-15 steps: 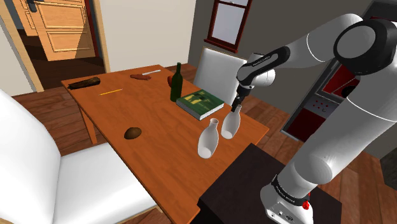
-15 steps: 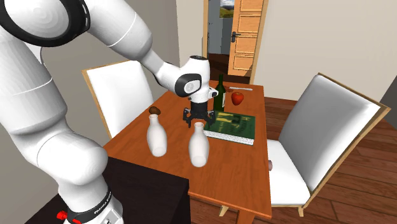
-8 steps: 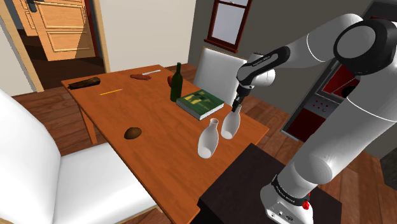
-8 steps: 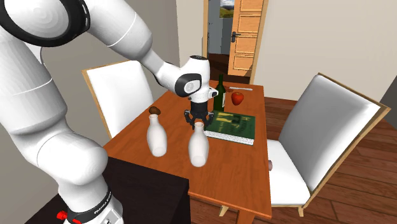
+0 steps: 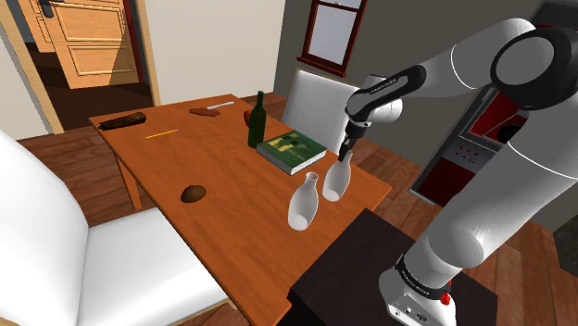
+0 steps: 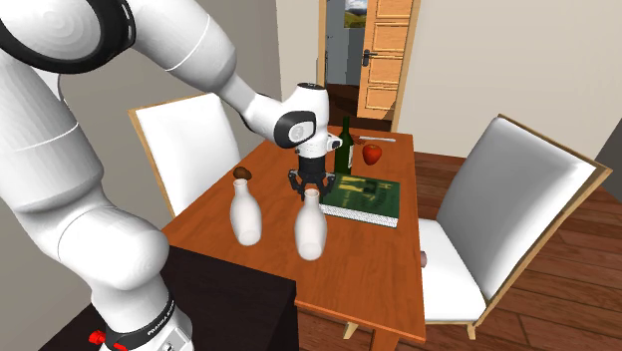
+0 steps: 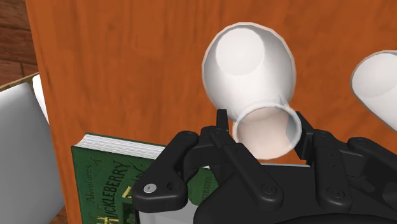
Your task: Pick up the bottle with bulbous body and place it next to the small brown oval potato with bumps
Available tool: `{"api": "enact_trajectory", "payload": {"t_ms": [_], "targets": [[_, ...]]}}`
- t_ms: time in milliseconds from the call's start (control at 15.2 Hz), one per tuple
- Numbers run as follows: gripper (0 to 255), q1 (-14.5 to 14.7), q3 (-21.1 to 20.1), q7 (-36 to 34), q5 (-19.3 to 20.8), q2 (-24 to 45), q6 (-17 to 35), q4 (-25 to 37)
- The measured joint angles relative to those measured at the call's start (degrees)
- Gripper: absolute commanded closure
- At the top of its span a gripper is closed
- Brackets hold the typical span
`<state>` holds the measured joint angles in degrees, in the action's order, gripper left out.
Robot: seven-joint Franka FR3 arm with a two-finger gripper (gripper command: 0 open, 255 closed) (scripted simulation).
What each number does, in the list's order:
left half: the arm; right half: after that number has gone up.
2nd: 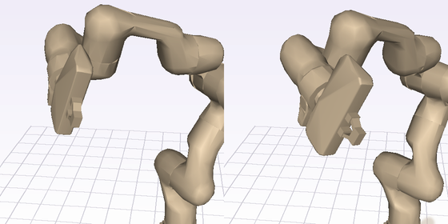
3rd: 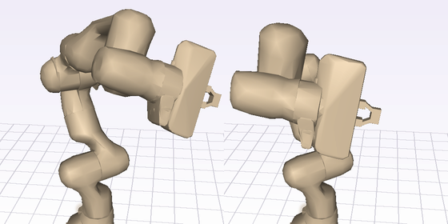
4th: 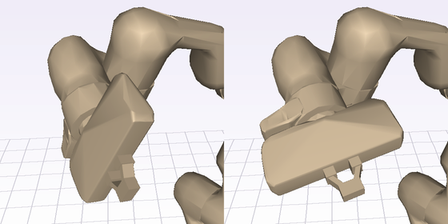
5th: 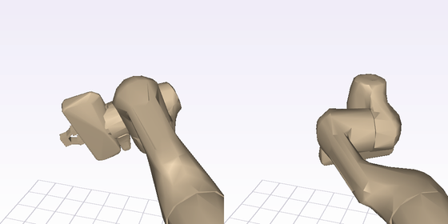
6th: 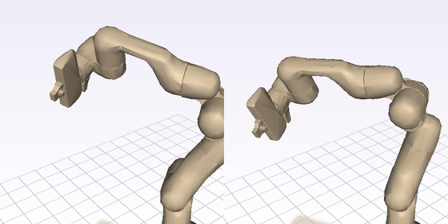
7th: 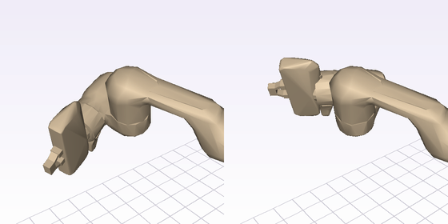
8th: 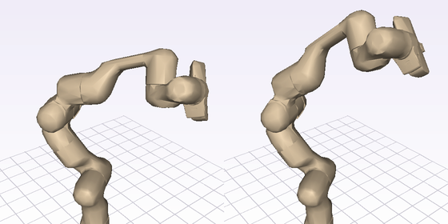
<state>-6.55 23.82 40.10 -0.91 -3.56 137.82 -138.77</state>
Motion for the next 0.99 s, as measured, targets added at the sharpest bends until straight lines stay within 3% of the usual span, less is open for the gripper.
{"api": "enact_trajectory", "payload": {"t_ms": [990], "targets": [[255,-0.42,-1.03,-3.10,3.64,-7.41,-12.21,5.35]]}}
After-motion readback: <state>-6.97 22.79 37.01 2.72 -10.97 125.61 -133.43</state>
